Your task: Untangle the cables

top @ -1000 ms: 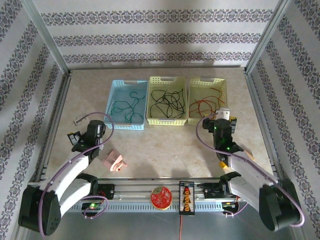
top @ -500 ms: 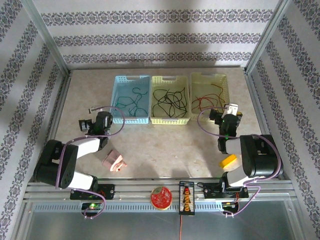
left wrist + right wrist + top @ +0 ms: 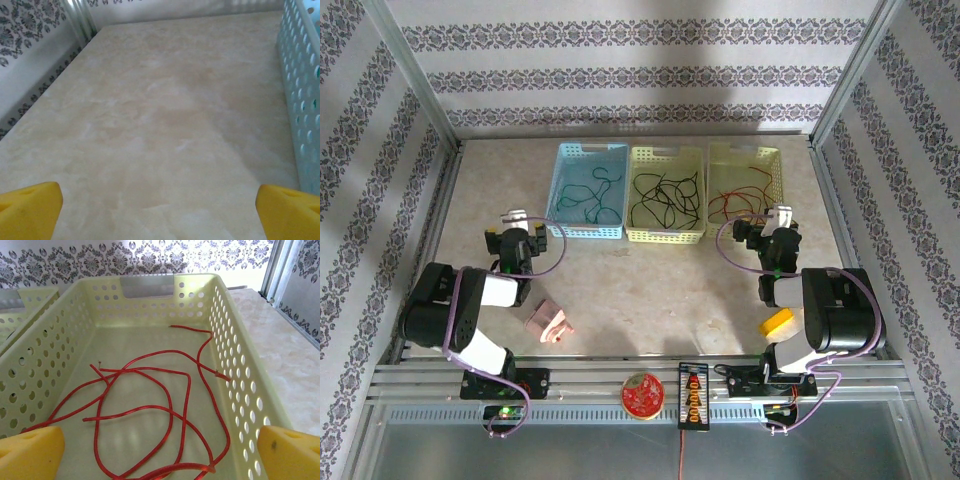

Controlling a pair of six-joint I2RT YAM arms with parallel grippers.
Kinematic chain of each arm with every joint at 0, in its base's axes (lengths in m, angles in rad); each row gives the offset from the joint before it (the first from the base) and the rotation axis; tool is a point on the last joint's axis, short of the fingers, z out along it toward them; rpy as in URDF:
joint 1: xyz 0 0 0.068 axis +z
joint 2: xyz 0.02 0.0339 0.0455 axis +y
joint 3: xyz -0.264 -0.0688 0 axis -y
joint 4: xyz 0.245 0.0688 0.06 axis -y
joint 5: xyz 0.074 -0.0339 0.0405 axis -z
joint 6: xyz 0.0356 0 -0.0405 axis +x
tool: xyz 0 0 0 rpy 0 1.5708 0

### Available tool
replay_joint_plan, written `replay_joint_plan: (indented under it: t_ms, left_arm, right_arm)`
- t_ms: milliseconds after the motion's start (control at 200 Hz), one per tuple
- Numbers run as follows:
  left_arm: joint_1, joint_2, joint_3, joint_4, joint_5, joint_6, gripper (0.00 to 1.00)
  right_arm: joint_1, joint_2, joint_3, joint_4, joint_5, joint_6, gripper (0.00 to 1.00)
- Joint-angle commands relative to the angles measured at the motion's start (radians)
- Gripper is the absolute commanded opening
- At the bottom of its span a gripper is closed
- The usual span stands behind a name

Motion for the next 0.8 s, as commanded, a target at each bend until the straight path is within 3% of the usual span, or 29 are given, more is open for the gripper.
replay_joint_plan:
  t_ms: [0, 65, 130, 200, 260, 800]
  left_arm:
    - [0.026, -0.015, 0.014, 0.012, 0.138, -0.012, 0.99]
    - [0.042, 0.036, 0.008, 0.126, 0.151, -0.004, 0.99]
    - [0.052, -0.004, 0.028, 0.004, 0.167, -0.031, 0.99]
    - [0.053, 0.027, 0.009, 0.102, 0.169, -0.017, 0.99]
    - [0.053, 0.007, 0.02, 0.039, 0.17, -0.03, 0.99]
    - [0.054, 0.017, 0.016, 0.071, 0.169, -0.02, 0.99]
  right_arm:
    - [-0.007, 0.013, 0.007, 0.008, -0.061, 0.018, 0.98]
    - [-0.008, 0.015, 0.01, 0.007, -0.066, 0.018, 0.98]
    - [-0.007, 0.019, 0.028, -0.018, -0.102, 0.009, 0.98]
    - [0.013, 0.017, 0.03, -0.051, -0.08, -0.01, 0.98]
    - [0.031, 0.013, 0.066, -0.078, -0.055, -0.027, 0.98]
    - [0.026, 0.014, 0.068, -0.081, -0.071, -0.028, 0.98]
